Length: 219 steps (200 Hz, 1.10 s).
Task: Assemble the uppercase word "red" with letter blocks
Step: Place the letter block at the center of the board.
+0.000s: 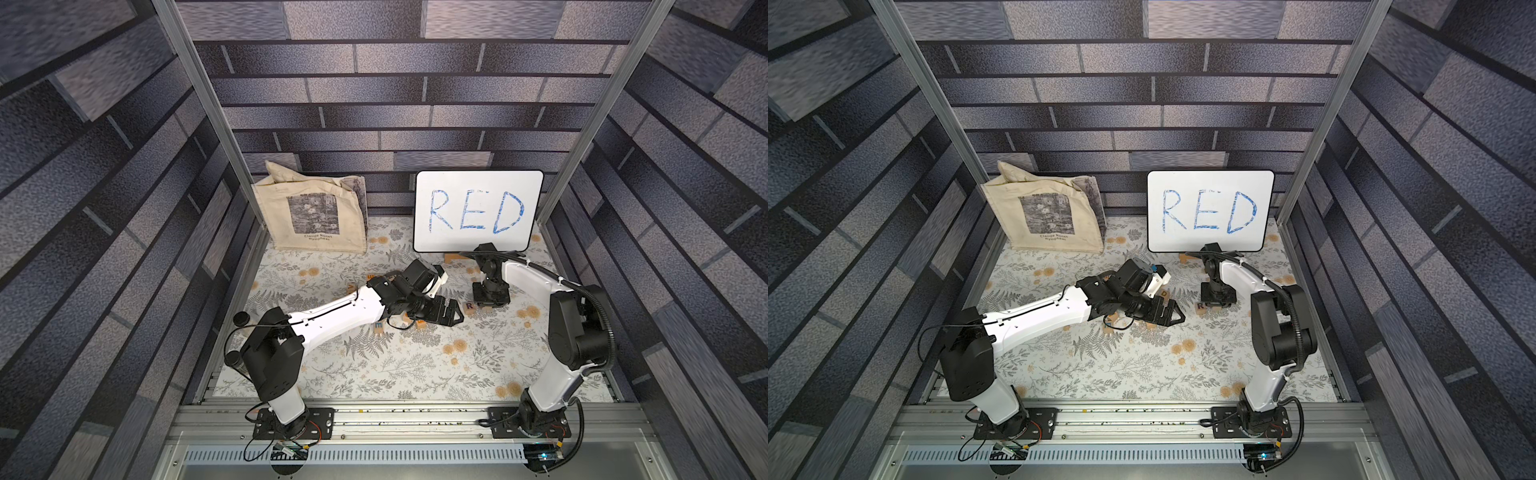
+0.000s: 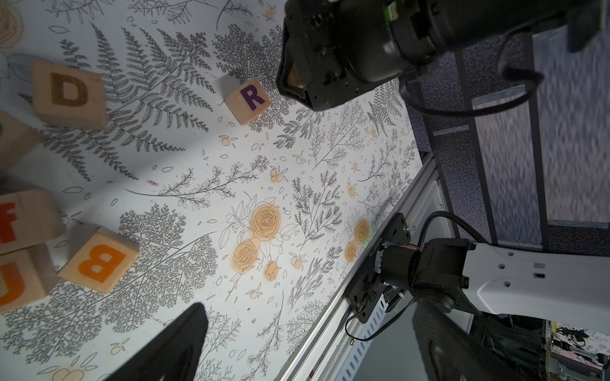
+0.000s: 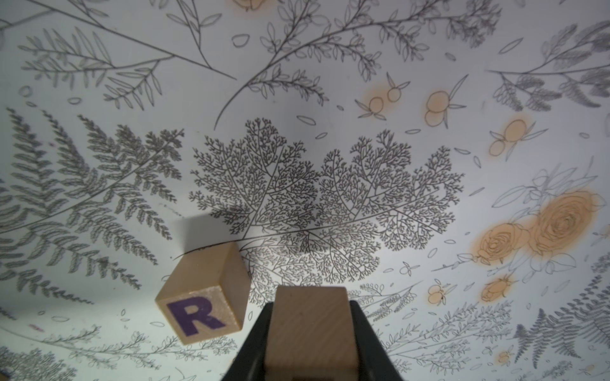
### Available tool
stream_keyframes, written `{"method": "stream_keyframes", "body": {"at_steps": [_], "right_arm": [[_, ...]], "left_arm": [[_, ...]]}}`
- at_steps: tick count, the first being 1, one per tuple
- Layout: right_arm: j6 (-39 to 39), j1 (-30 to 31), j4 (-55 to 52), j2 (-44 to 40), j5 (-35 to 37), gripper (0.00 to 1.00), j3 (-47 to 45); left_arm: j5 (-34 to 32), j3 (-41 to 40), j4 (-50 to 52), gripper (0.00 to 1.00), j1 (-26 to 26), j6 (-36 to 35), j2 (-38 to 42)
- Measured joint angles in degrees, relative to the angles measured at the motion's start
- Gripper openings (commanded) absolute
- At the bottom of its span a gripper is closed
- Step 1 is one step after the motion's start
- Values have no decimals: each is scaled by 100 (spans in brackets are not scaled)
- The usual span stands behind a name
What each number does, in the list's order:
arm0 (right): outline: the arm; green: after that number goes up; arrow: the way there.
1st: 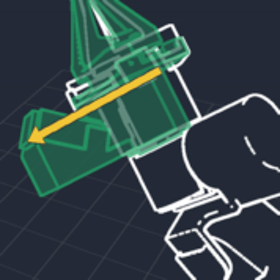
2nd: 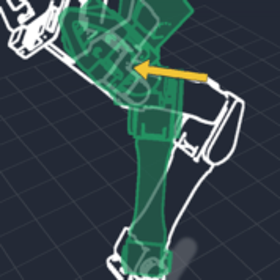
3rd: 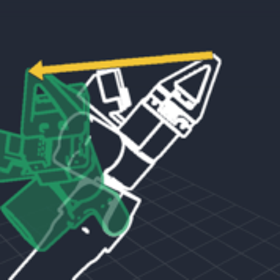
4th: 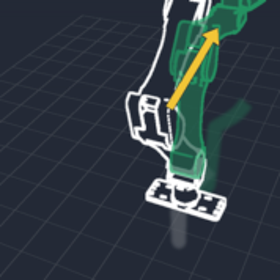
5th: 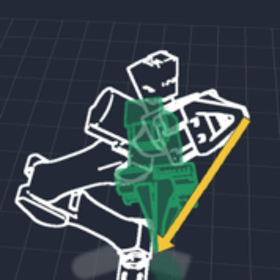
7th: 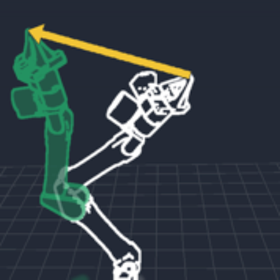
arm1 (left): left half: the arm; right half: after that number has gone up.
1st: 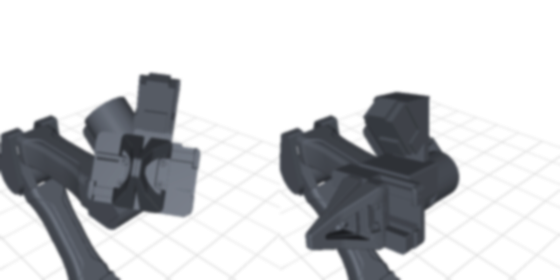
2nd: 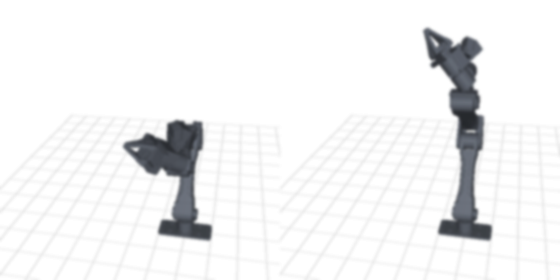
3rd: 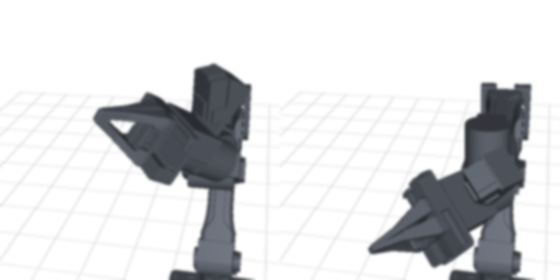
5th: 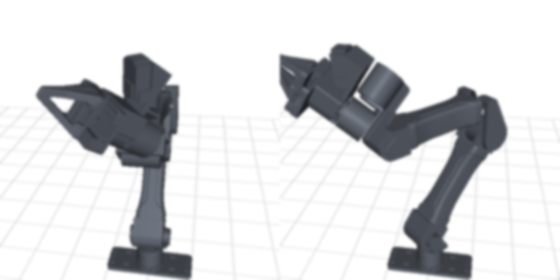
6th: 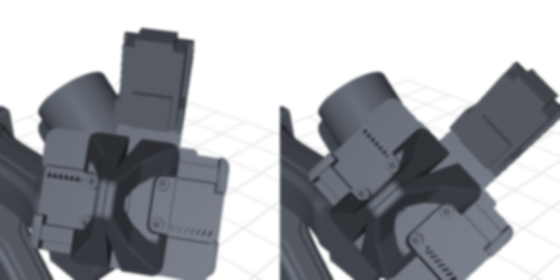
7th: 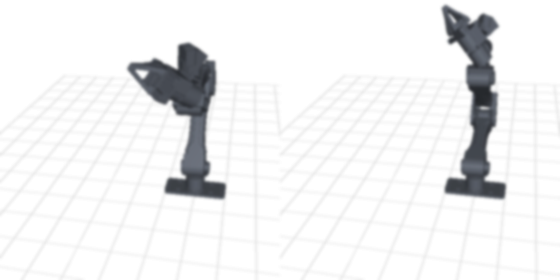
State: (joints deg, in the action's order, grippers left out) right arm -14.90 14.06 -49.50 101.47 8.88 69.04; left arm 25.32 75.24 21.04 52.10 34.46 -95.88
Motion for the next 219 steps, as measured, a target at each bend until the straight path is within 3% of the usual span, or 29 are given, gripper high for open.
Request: {"method": "stream_keyframes", "body": {"at_steps": [219], "right_arm": [[-168,-258,330,455,-557,15,-76]], "left_arm": [[66,24,83,100,-164,-13,-90]]}}
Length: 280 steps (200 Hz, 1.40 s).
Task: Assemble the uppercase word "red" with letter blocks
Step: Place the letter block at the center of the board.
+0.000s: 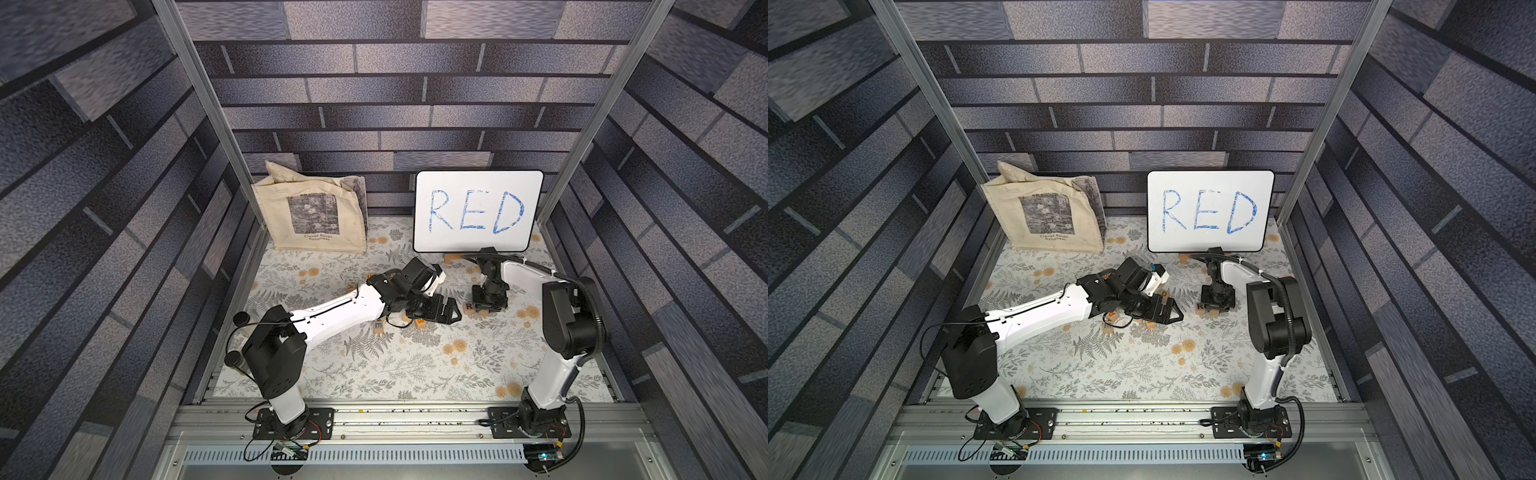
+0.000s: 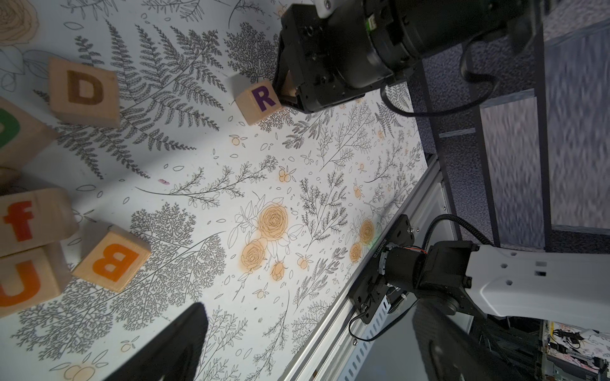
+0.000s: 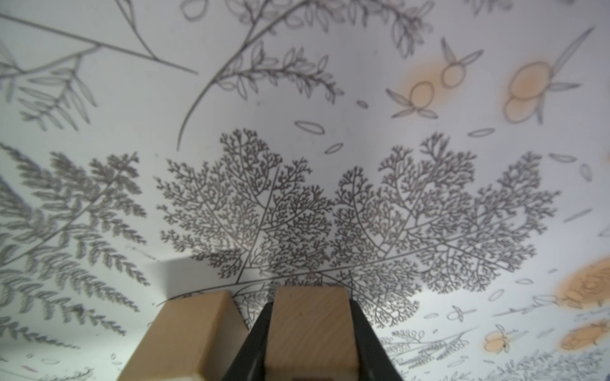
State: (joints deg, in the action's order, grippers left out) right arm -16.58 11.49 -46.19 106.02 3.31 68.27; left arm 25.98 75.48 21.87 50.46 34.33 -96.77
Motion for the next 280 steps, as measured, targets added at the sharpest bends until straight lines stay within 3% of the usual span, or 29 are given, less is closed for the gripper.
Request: {"method": "stream_keyframes", "body": {"at_steps": [160,280], "right_arm": [[575,0,205,-63,70,21,-109],[612,0,278,-153,313,46,-214]], "left_arm": [[107,0,-7,100,-96,-11,-7],[107,-7,-98,100,-107,-9,-7]]}}
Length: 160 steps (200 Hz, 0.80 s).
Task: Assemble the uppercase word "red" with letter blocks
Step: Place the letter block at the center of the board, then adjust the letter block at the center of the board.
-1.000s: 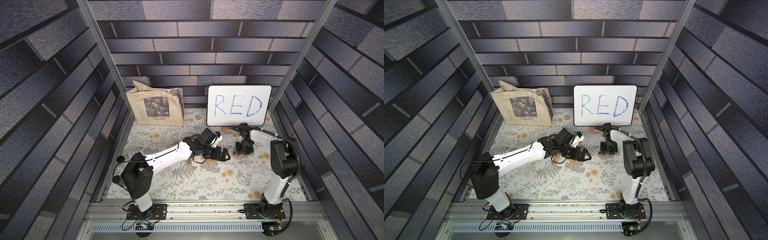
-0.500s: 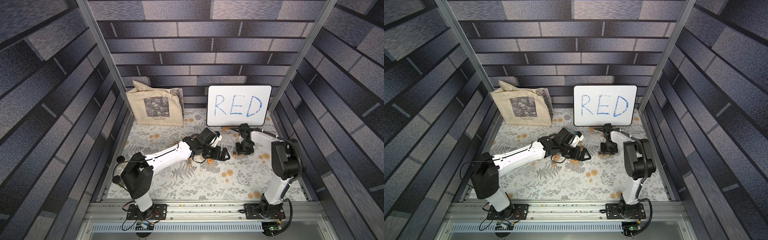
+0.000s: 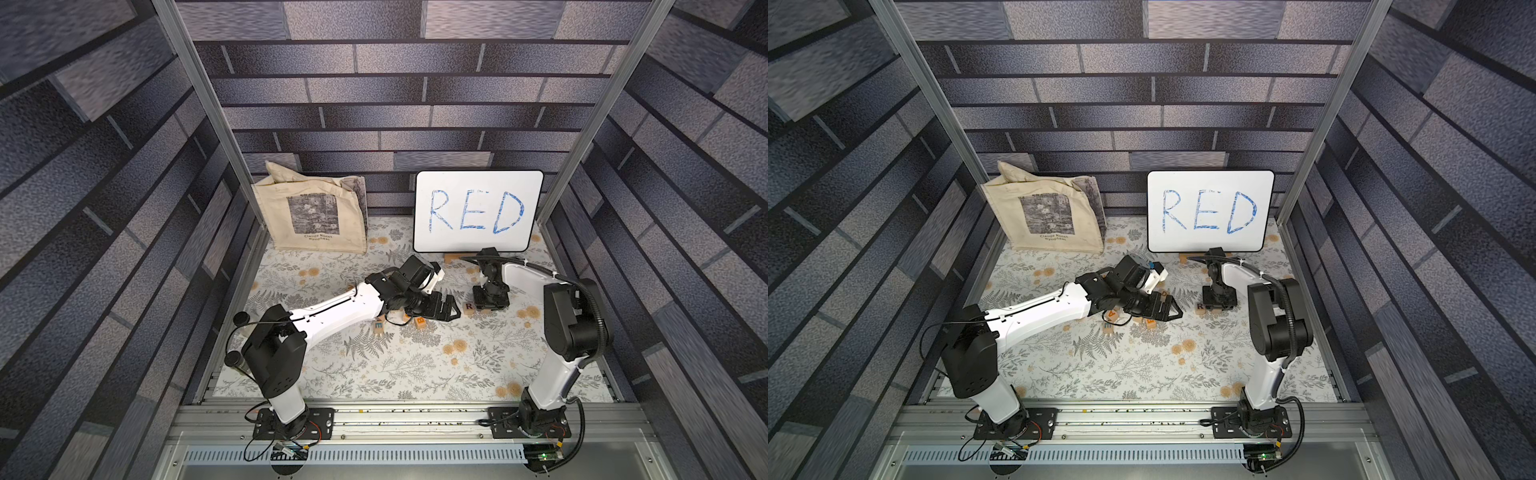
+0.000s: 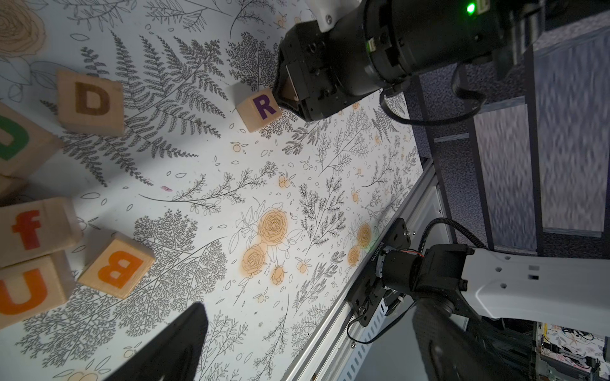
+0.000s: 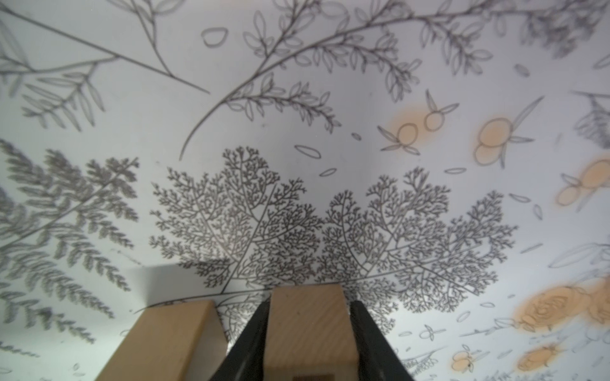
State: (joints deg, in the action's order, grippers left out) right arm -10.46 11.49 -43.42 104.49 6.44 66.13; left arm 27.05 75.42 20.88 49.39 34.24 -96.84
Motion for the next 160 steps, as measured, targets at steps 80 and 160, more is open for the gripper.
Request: {"method": "stream_keyframes", "body": {"at_steps": [80,160], "right_arm": [[2,0,-144,-55,42,34,4],[-61,0,-197,-144,-39,23,76]], "left_arm": [[20,-50,-59,100,0,0,0],[20,-94,-81,100,0,0,0]]}}
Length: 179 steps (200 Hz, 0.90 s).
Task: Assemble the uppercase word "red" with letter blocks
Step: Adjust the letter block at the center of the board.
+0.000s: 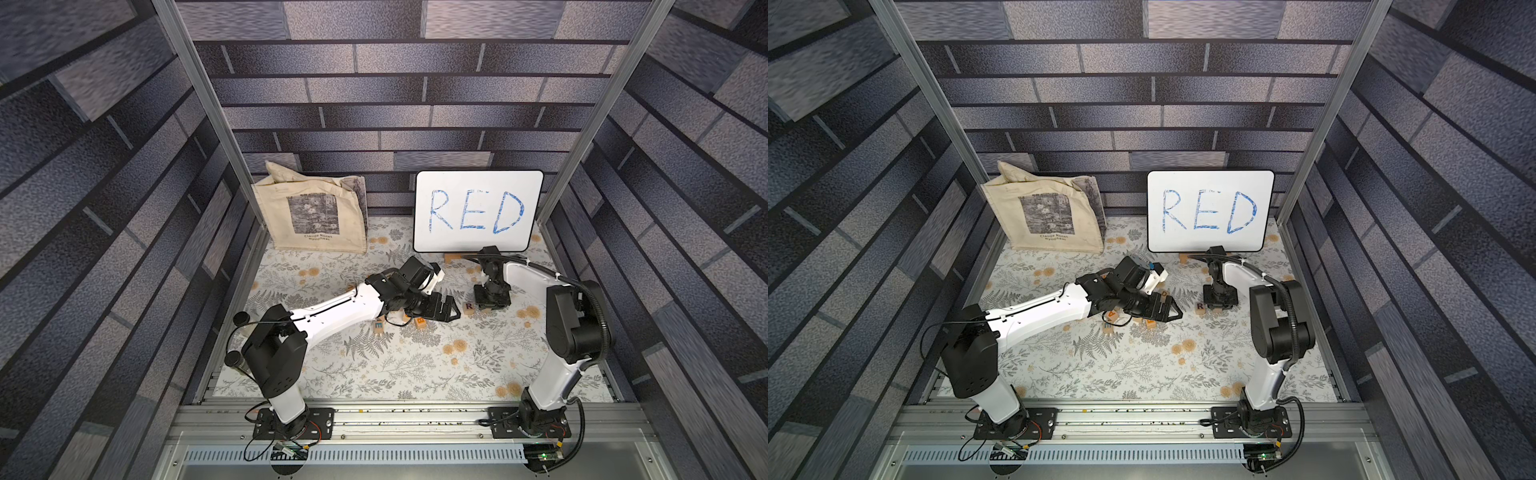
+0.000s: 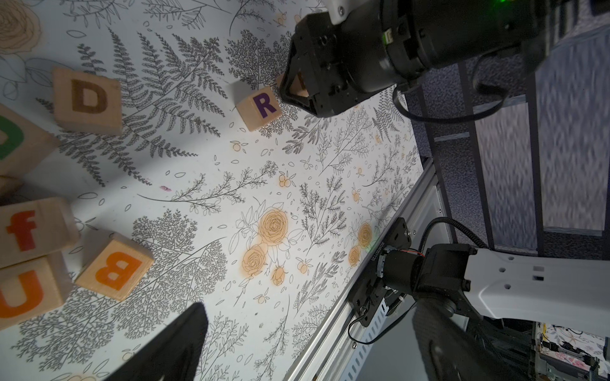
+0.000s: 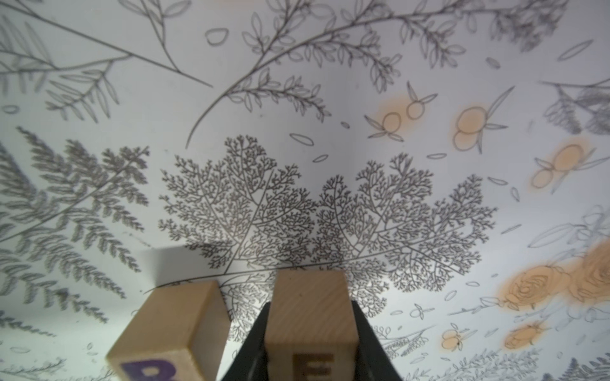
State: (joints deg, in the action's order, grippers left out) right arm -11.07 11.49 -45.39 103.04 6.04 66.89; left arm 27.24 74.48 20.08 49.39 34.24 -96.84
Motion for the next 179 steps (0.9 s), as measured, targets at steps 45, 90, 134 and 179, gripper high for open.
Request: {"method": "stream_keyframes", "body": {"at_steps": [45,90,134,179], "right_arm": [[0,0,2,-46,-144,24,-42],[4,0,-2,-46,-142,31,-98],[39,0,-46,-46,-138,40,-94],[66,0,-173,-48,-111,42,59]], "left_arm": [[0,-44,-2,100,0,2,0],[2,-59,-28,100,0,2,0],[2,-72,-44,100,0,2,0],[0,-72,-44,100,0,2,0]]}}
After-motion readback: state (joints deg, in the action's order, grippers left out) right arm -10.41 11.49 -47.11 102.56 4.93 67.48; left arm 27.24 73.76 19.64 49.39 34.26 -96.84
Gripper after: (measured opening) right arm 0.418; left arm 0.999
